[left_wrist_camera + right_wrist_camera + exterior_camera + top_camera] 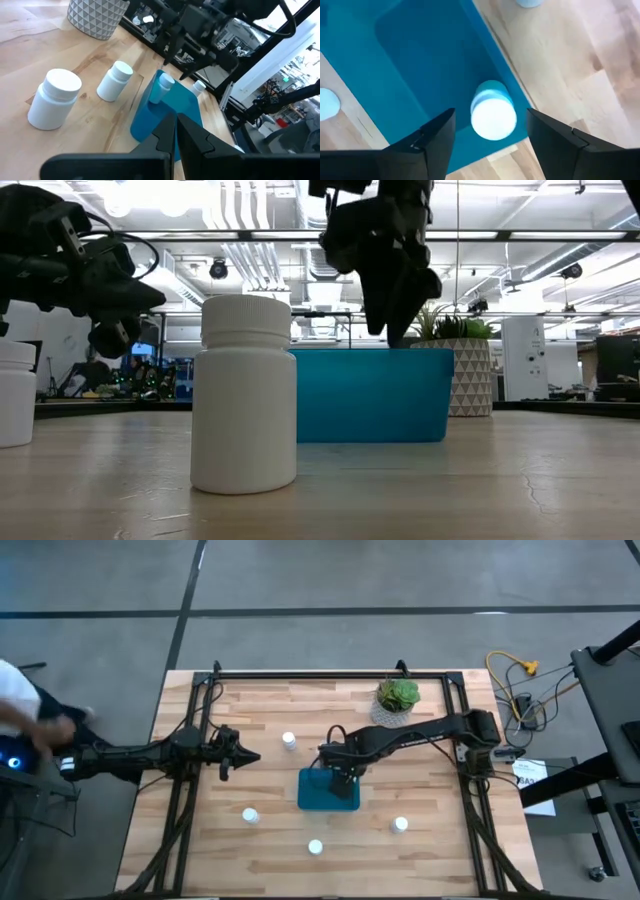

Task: Pick and place pill bottles into a basket
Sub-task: Put the white pill bottle into the blue bin

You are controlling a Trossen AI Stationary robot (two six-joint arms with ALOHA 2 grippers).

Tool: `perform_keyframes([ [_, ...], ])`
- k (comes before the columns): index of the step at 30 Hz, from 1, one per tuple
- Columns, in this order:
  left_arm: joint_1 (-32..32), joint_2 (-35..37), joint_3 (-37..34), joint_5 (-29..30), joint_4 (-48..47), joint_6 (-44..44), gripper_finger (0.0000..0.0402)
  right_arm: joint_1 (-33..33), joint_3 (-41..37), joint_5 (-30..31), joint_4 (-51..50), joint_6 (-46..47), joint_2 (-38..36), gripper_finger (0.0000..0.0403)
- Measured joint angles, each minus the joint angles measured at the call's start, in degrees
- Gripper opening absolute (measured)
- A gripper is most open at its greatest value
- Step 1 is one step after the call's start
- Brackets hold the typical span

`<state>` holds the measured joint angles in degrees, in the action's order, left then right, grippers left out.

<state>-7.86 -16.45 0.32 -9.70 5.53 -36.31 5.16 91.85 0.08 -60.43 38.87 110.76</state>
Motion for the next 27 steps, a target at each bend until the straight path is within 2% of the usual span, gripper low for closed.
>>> perform_keyframes([
  [5, 0.0, 0.0, 0.0, -0.1, 0.0, -2.3, 0.0000, 0.1, 0.0, 4.0, -0.7, 1.3, -5.0, 0.0237],
  [13, 0.0, -0.1, 0.3, -0.1, 0.2, 1.4, 0.0013, 0.1, 0.0, 13.6, -0.9, 4.2, -12.9, 0.0224],
  [17, 0.0, -1.0, 3.2, -0.1, 0.1, 4.1, 0.0061, 0.1, 0.0, 16.8, -2.0, 4.7, -15.1, 0.0224],
  [22, 0.0, -4.2, 9.5, 0.1, -2.0, 13.5, 0.0145, 0.2, 0.0, 17.4, -7.0, 4.5, -16.1, 0.0224],
  [27, 0.0, -13.3, 18.3, 1.3, -10.9, 23.5, 0.0208, 1.9, -1.0, 22.9, -9.3, 5.0, -16.9, 0.0224],
])
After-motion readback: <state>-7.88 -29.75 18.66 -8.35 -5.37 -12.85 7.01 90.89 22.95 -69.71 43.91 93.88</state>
